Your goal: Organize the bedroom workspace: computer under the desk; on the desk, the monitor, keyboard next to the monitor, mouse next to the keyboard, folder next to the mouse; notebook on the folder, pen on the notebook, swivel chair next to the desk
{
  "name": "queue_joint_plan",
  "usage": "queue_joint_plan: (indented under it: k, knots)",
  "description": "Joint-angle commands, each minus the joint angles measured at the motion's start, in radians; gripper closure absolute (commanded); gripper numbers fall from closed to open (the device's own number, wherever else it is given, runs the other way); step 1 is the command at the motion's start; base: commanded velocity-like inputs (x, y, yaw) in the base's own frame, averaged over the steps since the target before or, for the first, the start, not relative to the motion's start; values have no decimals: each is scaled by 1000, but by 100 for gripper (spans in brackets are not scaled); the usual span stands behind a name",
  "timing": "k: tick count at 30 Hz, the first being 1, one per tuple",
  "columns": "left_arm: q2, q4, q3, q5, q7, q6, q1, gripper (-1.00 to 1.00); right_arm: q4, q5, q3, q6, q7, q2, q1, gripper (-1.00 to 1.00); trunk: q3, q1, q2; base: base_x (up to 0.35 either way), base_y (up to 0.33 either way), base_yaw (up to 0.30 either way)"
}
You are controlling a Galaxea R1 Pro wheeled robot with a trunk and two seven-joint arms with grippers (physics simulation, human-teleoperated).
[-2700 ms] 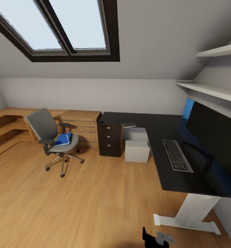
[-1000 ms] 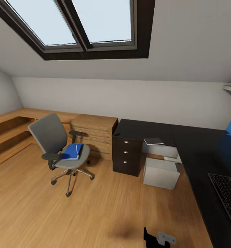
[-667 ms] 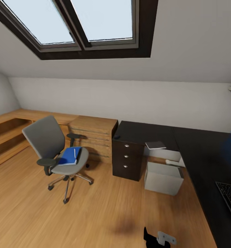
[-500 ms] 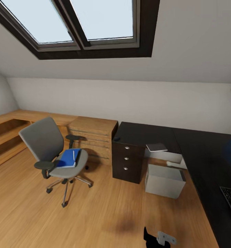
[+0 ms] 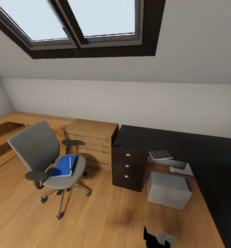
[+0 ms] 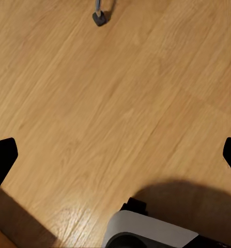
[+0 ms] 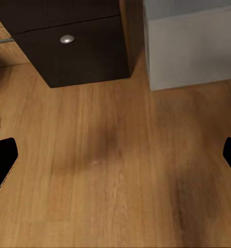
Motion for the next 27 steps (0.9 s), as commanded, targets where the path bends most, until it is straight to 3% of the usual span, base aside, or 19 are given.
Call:
queue_joint_plan:
  k: [1,7,12,15,17,21,27]
  knots:
    - [1,-4,-8,11,6,-5,-1,-100,-1,-4,4,-3,-1,1,-1,-100,-1,1,-1,328,0,0]
    - [2,-68,-8,11,5,2,-1,-100,-22,-8,1,-3,-2,2,-1,-100,-1,1,-1,328,0,0]
    - [2,-174,-8,9,6,34,-1,-100,-103,-10,0,3,-5,2,-2,-100,-1,1,-1,329,0,0]
    - [2,-261,-7,8,7,93,-1,-100,-182,-10,-1,10,-15,2,-2,-100,-1,1,-1,329,0,0]
    - [3,-364,-7,8,7,181,-1,-100,-270,-7,0,33,-41,4,-4,-100,-1,1,-1,329,0,0]
    - [3,-520,-5,7,9,310,-1,-100,-382,-2,4,129,-106,5,-9,-100,-1,1,-1,329,0,0]
    - [2,-747,-3,8,11,471,-1,-100,-574,44,9,381,-226,9,-29,-100,-1,1,-1,329,0,0]
